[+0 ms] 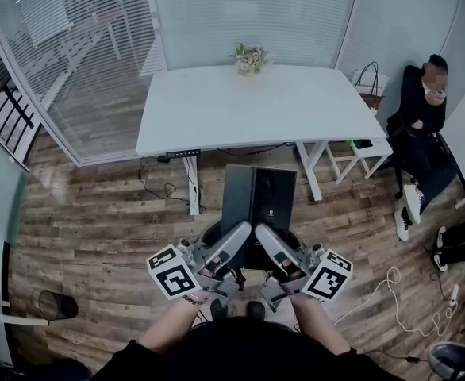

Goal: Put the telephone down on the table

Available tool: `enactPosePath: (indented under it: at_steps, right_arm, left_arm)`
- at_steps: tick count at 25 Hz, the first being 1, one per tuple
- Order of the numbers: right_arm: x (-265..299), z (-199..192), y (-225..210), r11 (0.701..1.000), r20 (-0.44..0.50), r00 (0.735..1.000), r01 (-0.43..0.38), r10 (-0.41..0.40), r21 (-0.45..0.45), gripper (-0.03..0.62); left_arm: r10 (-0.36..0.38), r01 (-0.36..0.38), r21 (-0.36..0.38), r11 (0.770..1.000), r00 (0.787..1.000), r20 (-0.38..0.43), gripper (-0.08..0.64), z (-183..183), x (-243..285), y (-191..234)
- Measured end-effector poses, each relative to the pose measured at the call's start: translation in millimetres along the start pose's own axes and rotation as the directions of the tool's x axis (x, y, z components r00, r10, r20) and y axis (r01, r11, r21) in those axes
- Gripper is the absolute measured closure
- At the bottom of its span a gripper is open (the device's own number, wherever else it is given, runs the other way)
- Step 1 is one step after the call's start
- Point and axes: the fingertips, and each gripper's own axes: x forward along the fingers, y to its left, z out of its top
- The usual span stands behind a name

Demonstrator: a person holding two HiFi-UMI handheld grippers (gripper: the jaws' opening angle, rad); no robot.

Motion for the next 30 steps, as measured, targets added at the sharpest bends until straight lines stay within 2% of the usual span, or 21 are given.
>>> enactPosePath:
  at_steps: [15,23,30]
  right_arm:
    - [43.2,-33.2,4.6,0.999,0.035,0.998,0.045,-0.045,0.004,0.407]
    - [55.2,-33.4,-9.6,0.999,0.022,0.999,0.05,-0.05,0.013,0.407]
    - [66.0,-14.9,-30.1,0.999,0.02,0.999,0.039,-0.039,0.013,0.407]
  left_arm:
    - [-0.021,0.019,-0.023,1.0,0.999,-0.045,0.359,35.7,-34.3,22.8]
    - [-0.009,0.008,-0.032,0.999,0.999,-0.04,0.359,41.7,-31.6,39.3]
    - [-0.009,0.008,-0.024,1.0,0.999,-0.036,0.359,47.4,-8.4,57.3]
